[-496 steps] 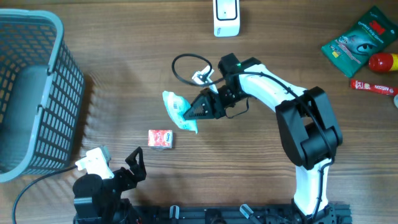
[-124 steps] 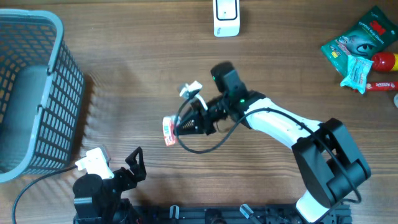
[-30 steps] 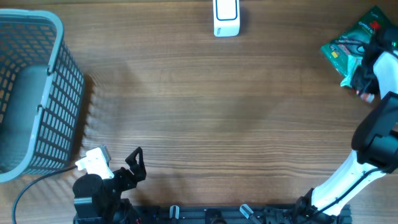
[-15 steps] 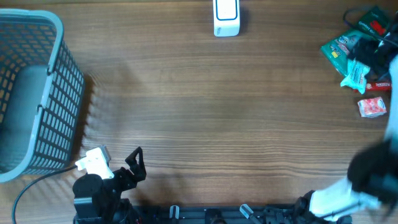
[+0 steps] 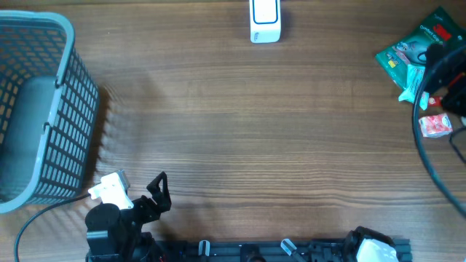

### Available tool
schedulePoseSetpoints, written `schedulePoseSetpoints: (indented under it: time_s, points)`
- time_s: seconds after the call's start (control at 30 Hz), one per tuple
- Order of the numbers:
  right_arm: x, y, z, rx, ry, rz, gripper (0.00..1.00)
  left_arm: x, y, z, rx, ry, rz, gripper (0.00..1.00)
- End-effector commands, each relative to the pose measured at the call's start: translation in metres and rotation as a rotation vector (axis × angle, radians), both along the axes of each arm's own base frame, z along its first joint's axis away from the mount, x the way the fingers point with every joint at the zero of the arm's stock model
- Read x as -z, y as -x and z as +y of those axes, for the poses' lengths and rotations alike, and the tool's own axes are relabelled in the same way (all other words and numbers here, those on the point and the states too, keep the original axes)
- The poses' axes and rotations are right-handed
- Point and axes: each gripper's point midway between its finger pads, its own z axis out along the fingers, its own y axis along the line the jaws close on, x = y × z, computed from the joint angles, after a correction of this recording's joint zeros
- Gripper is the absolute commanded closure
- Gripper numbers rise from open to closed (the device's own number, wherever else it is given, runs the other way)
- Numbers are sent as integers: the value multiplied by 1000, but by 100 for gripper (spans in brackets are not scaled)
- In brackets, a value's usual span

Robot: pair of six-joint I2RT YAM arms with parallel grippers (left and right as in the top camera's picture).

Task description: Scan the item barcode

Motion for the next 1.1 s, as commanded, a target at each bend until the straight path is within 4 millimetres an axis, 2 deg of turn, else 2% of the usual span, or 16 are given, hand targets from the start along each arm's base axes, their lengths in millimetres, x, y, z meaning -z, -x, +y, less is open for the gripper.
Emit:
schedulePoseSetpoints:
  time_s: [0.0, 0.2, 0.37, 0.5, 0.6, 0.73, 0.9, 1.07]
  points:
    - [5, 23, 12, -12, -32, 18, 0, -2, 0, -3, 10, 11, -9, 0]
    - [21, 32, 16, 23, -129, 83, 0, -2, 0, -3, 10, 11, -9, 0]
    - [39, 34, 10, 58, -107, 104, 0, -2, 0, -3, 10, 11, -9, 0]
    - [48, 33, 19, 26, -58, 8, 0, -2, 0, -3, 10, 11, -9, 0]
    - [62, 34, 27, -6, -24, -82, 0, -2, 0, -3, 10, 11, -9, 0]
    - [91, 37, 30, -9, 10, -179, 0, -2, 0, -3, 10, 11, -9, 0]
    - [143, 43, 19, 60, 37, -197, 0, -2, 0, -3, 10, 11, -9, 0]
    - [168, 43, 17, 70, 62, -319, 0, -2, 0, -3, 10, 11, -9, 0]
